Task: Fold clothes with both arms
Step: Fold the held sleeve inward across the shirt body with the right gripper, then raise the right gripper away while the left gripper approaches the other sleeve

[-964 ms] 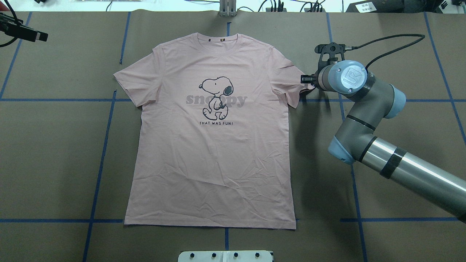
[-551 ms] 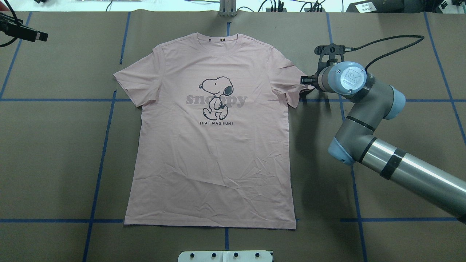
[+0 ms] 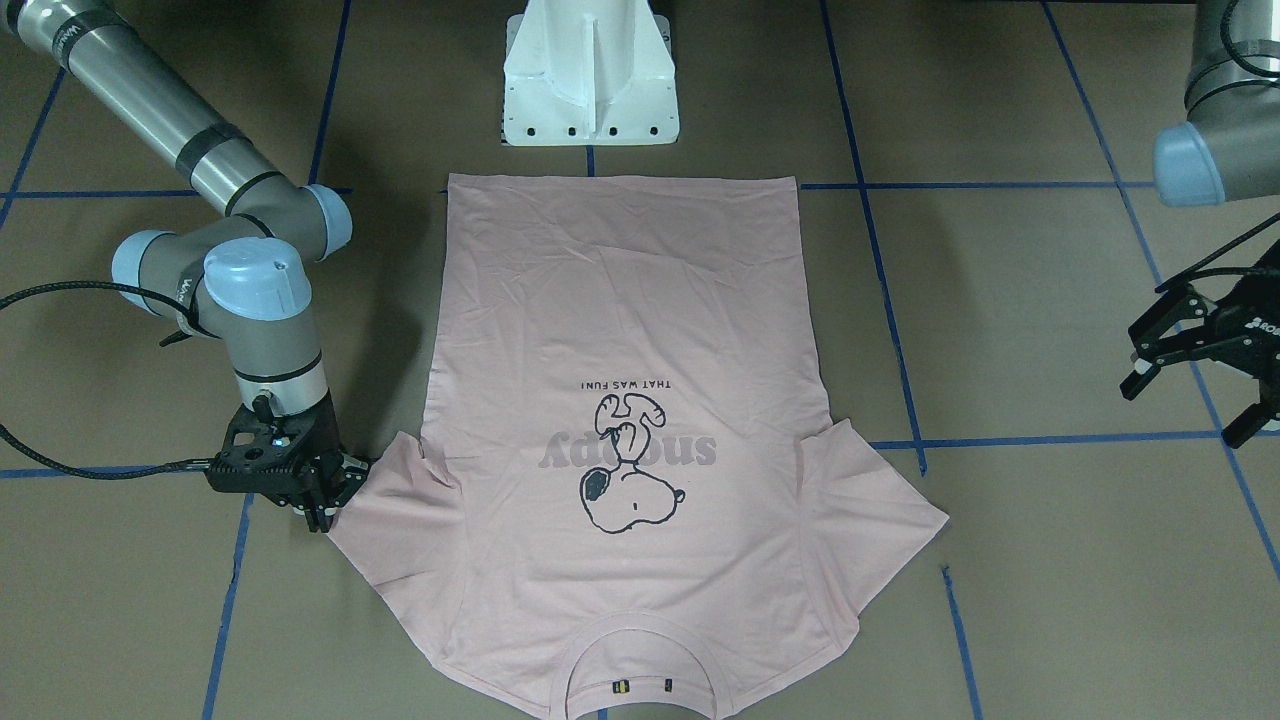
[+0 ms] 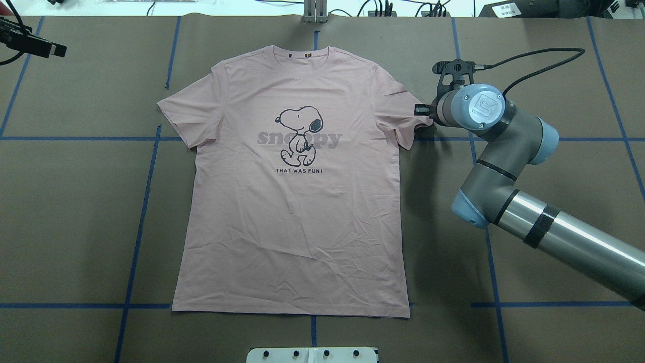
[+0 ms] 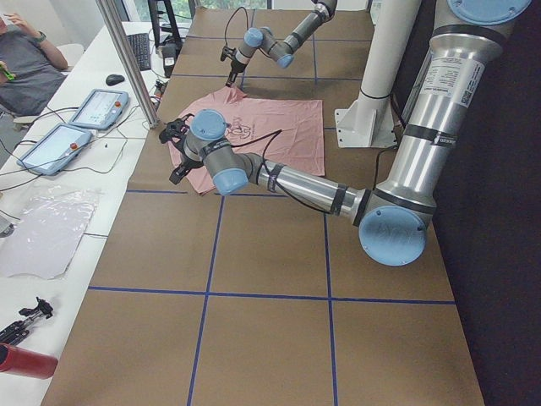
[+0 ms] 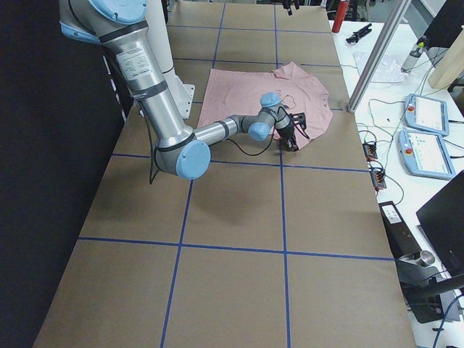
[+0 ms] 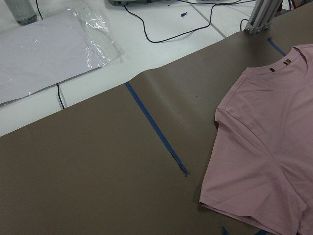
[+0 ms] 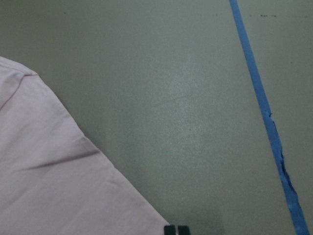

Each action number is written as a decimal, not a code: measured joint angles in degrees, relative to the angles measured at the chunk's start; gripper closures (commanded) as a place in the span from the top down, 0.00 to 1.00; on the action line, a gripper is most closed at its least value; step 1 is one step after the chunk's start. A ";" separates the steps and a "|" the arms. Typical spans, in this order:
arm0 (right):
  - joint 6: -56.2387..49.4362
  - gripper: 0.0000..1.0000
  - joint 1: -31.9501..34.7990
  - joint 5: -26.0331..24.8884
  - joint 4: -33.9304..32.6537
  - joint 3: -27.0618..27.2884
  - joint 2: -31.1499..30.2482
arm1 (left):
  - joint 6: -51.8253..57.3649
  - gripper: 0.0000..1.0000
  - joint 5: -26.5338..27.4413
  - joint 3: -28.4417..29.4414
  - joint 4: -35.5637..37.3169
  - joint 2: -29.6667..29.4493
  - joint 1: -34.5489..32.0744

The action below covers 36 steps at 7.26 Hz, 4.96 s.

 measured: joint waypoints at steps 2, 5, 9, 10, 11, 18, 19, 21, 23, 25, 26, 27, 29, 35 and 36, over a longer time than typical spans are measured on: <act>0.09 0.00 0.24 0.46 -1.19 2.54 0.61 | 0.01 1.00 0.00 -0.07 0.02 0.03 0.00; 2.61 0.00 0.51 0.46 -12.02 4.34 9.51 | -0.05 1.00 0.00 -0.03 0.05 0.08 0.00; 15.58 0.00 -2.54 -5.04 -15.84 -11.43 25.43 | -0.09 1.00 0.00 -0.02 0.04 0.04 0.00; 17.54 0.69 -3.62 -6.63 -15.80 -13.37 26.62 | -0.13 1.00 0.00 -0.02 0.06 0.01 0.00; 18.20 1.00 -4.27 -7.30 -15.75 -14.31 27.01 | -0.15 1.00 0.00 -0.03 0.08 0.01 0.00; -5.52 1.00 7.68 15.67 -23.12 2.95 19.20 | -16.35 0.72 12.35 3.46 0.69 -5.60 10.19; -12.45 1.00 12.62 23.17 -20.61 7.55 12.92 | -21.58 0.66 15.15 5.21 0.68 -7.20 12.47; -18.71 1.00 19.03 32.60 -15.44 10.62 5.31 | -30.12 0.66 22.93 10.35 0.22 -9.87 16.89; -19.45 1.00 20.16 33.94 -14.42 11.48 3.64 | -32.41 0.66 29.09 16.45 -1.91 -11.86 20.31; -19.49 1.00 20.27 33.97 -14.32 11.67 3.30 | -32.56 0.64 30.28 21.70 -6.20 -12.70 22.01; -19.52 1.00 20.29 33.96 -14.29 11.72 3.19 | -32.46 0.62 30.37 22.72 -7.14 -12.78 22.43; -19.55 1.00 20.29 33.95 -14.27 11.75 3.04 | -32.36 0.61 30.40 23.15 -7.53 -12.77 22.80; -19.58 1.00 20.30 33.95 -14.28 11.81 2.74 | -32.20 0.56 30.41 23.32 -7.89 -12.53 23.53; -19.58 1.00 20.30 33.40 -14.22 11.87 1.91 | -32.16 0.27 30.41 23.36 -8.09 -12.17 24.16; -19.59 1.00 20.30 33.22 -14.24 11.87 1.87 | -32.16 0.00 30.41 23.36 -8.09 -12.12 24.29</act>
